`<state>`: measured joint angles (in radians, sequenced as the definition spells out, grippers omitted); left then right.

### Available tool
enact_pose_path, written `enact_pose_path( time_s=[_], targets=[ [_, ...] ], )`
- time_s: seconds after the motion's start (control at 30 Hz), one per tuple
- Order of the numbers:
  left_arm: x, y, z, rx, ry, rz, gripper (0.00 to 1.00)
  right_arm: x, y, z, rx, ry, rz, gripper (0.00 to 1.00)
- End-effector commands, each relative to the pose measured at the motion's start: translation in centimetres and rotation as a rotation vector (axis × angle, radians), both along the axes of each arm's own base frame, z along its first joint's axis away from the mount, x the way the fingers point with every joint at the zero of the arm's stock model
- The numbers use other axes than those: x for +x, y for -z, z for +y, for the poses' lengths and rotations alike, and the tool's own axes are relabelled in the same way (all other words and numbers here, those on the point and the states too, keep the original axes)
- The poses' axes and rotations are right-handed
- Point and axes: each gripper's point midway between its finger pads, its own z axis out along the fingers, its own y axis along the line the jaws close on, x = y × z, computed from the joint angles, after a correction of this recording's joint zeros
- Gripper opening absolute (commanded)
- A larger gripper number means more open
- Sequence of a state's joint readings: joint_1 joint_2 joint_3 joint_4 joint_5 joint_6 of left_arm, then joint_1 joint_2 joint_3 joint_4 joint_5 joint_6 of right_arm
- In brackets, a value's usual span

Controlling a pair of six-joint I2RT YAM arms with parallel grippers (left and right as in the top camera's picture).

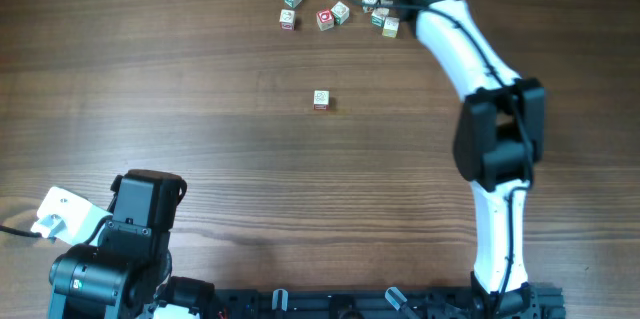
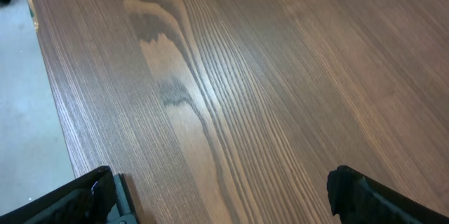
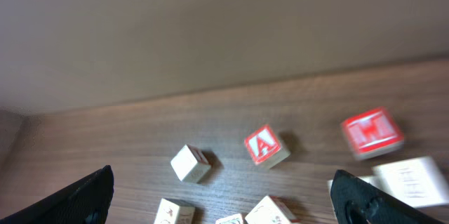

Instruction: Form a horizontal line

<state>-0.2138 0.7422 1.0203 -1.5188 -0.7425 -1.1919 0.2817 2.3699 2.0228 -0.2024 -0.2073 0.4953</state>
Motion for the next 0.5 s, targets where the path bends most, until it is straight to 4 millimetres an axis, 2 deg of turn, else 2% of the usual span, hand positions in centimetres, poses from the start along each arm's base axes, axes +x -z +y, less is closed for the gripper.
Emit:
enact_pose_path(
  time_s=[0.0, 0.03, 0.13, 0.33, 0.47],
  targets=[
    [-0.1, 0.0, 0.2, -0.002, -0.025, -0.015, 1.00, 1.3, 3.6, -0.1, 0.059, 0.106, 0.054, 0.99],
    [-0.1, 0.0, 0.2, -0.002, -0.025, -0.015, 1.00, 1.6, 4.3, -0.1, 0.080, 0.119, 0.060, 0.99],
    [-0.1, 0.0, 0.2, -0.002, -0.025, -0.015, 1.00, 2.3, 4.9, -0.2, 0.095, 0.147, 0.044, 0.99],
    [-0.1, 0.0, 0.2, -0.003, -0.025, -0.015, 1.00, 3.1, 5.2, -2.1, 0.056, 0.247, 0.020, 0.99],
    [-0.1, 0.0, 0.2, -0.002, -0.025, -0.015, 1.00, 2.9, 7.1, -2.3, 0.077, 0.259, 0.066, 0.99]
  ],
)
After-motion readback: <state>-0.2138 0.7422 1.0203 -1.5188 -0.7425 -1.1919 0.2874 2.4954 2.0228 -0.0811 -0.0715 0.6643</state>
